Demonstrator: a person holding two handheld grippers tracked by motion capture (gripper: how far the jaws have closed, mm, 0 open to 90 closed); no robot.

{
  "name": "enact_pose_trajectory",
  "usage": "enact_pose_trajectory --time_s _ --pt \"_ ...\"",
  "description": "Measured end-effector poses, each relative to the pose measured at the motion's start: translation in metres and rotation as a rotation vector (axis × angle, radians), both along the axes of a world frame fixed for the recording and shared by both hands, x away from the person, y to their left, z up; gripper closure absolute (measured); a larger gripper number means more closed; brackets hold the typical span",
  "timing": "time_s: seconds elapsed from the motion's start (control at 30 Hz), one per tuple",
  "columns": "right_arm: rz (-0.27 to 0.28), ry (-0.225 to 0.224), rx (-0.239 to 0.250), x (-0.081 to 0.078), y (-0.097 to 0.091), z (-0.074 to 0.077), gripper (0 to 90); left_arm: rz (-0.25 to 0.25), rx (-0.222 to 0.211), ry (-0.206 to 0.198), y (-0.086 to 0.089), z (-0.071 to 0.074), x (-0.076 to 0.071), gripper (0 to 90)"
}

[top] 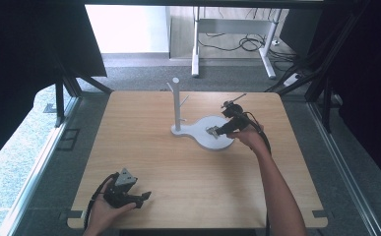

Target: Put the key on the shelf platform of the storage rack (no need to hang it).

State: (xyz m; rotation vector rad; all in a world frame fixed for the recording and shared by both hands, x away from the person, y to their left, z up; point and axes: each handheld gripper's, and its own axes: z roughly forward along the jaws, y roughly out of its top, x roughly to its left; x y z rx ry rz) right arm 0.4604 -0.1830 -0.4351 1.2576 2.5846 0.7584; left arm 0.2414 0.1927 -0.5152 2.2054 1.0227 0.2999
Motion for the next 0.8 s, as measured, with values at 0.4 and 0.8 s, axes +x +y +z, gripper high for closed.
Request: enact_pose_trajectory --time_s 0.4,0.8 --pt "0.032 -0.035 0.022 -0.052 -0.033 -0.006 49.3 0.013 0.001 0.000 0.002 0.000 0.000 26.4" --pt "0.028 -0.076 0.094 -0.109 -0.056 -0.035 49.6 0.017 0.002 0.002 0.002 0.000 0.000 26.4"
